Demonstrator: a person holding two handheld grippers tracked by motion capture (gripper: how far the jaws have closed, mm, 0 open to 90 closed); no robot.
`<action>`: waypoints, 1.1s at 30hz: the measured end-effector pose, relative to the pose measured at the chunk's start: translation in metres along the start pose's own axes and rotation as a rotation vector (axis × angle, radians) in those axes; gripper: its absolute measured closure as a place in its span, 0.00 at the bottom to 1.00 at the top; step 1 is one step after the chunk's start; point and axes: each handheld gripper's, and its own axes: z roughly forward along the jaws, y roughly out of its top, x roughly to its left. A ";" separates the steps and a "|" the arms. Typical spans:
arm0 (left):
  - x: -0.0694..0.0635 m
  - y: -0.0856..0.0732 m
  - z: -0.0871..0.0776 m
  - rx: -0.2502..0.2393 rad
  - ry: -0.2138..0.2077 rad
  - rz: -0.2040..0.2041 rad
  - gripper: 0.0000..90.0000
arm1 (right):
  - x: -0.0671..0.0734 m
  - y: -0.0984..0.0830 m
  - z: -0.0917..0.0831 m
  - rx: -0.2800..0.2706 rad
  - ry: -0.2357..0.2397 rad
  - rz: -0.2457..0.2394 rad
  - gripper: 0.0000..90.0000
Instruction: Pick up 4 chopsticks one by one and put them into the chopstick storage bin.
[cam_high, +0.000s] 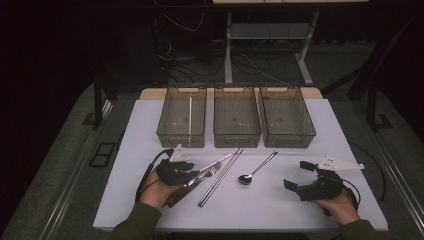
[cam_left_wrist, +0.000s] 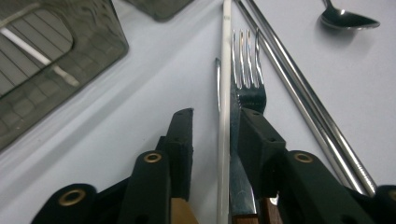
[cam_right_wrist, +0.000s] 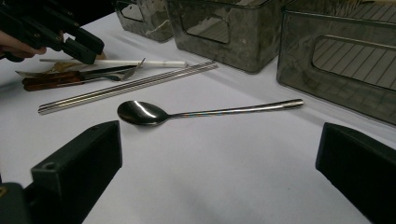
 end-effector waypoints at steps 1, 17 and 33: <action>0.001 0.000 0.001 0.006 -0.005 0.007 0.75 | 0.000 0.000 0.000 0.000 0.000 -0.001 0.01; 0.003 -0.001 0.007 0.049 -0.041 0.004 0.86 | 0.001 0.000 0.001 0.007 0.005 -0.008 0.01; 0.006 0.000 0.007 0.052 -0.061 0.006 0.94 | 0.001 0.000 0.002 0.008 0.007 -0.011 0.01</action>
